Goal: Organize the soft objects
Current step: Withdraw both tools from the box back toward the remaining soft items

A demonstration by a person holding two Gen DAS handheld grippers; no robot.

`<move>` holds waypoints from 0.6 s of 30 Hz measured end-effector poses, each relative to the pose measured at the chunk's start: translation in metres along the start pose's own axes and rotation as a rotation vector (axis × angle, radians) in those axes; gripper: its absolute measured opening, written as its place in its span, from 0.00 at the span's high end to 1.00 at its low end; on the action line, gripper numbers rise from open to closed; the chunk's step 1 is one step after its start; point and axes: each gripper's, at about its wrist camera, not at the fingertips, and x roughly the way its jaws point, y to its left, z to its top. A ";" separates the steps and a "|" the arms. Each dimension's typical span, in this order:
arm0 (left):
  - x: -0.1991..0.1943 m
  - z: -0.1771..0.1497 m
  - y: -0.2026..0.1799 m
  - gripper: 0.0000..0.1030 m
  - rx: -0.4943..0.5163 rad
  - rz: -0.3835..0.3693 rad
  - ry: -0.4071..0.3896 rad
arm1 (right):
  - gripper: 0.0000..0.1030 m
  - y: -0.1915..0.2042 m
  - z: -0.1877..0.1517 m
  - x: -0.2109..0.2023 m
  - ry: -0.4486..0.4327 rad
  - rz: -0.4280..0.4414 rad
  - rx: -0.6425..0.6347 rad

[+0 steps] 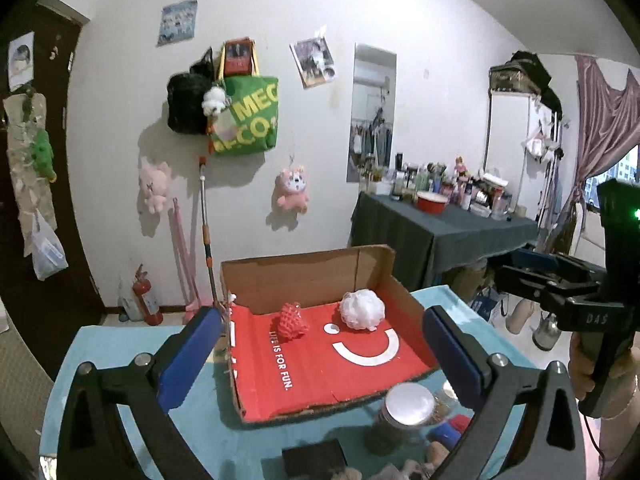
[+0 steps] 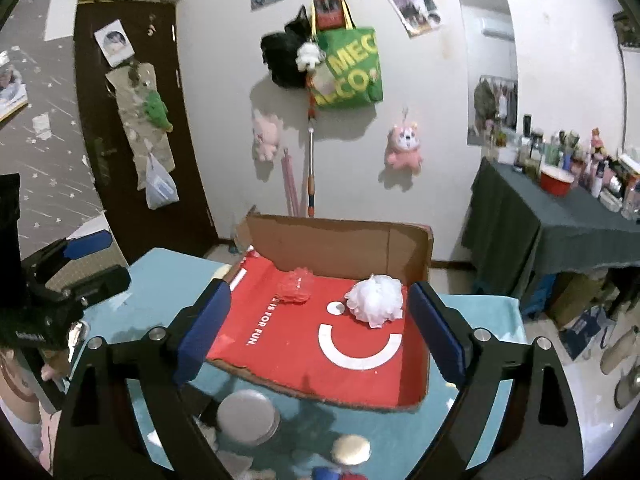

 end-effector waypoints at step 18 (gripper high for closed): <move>-0.117 -0.062 -0.043 0.00 0.020 -0.047 -0.096 | 0.09 0.039 -0.087 -0.120 -0.147 -0.071 -0.086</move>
